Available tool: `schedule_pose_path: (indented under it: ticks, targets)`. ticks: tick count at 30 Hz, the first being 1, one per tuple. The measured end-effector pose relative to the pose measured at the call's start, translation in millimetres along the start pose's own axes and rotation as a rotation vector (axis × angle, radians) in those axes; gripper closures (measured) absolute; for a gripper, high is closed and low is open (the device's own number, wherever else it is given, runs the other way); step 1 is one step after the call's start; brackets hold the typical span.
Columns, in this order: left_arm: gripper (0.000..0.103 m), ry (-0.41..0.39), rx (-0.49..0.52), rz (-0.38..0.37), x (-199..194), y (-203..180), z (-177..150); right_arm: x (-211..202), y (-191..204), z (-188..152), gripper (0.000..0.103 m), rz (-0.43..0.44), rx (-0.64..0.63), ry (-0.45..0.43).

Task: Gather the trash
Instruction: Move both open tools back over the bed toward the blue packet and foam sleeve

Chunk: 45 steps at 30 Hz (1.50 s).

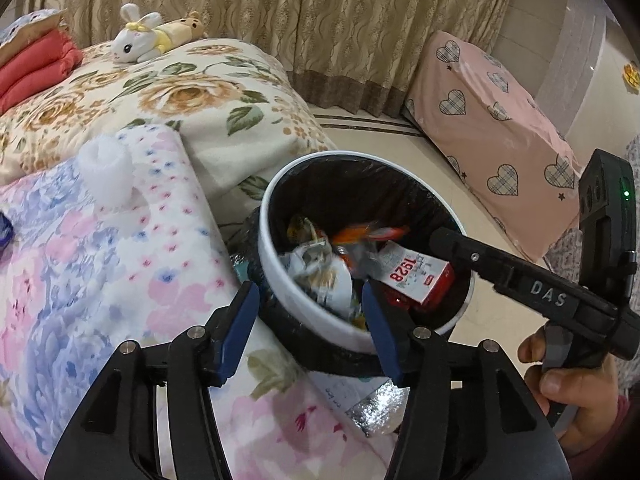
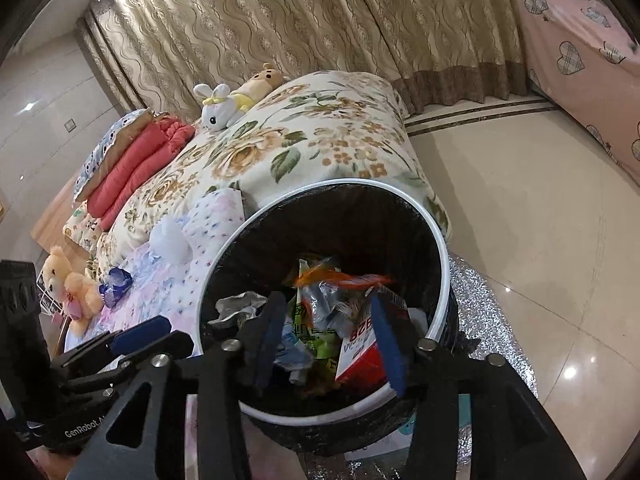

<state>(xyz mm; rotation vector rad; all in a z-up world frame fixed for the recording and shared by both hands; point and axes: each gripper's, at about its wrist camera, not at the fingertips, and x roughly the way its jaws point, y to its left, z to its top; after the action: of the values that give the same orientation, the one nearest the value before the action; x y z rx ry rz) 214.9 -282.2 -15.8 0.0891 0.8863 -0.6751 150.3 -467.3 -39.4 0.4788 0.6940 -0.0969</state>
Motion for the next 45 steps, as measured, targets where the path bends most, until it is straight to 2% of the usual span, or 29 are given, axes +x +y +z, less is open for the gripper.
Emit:
schedule_pose_path:
  ticks: [5, 8, 17, 27, 45]
  targets:
    - [0.046, -0.001, -0.062, 0.005, -11.0, 19.7, -15.1, -6.1, 7.1, -7.1, 0.034, 0.001, 0.001, -0.016]
    - [0.044, -0.007, -0.096, 0.016, -19.1, 33.6, -24.4, -8.0, 16.8, -12.9, 0.028, 0.01, -0.012, -0.02]
    - [0.043, -0.021, -0.197, 0.047, -41.4, 76.8, -53.8, -8.6, 53.5, -28.8, 0.018, 0.052, -0.059, -0.025]
    - [0.04, -0.048, -0.284, 0.086, -67.4, 120.0, -77.3, -1.6, 103.6, -45.8, 0.013, 0.096, -0.139, -0.016]
    - [0.037, -0.073, -0.411, 0.172, -95.7, 189.4, -106.6, 32.1, 177.0, -66.3, 0.011, 0.164, -0.246, 0.072]
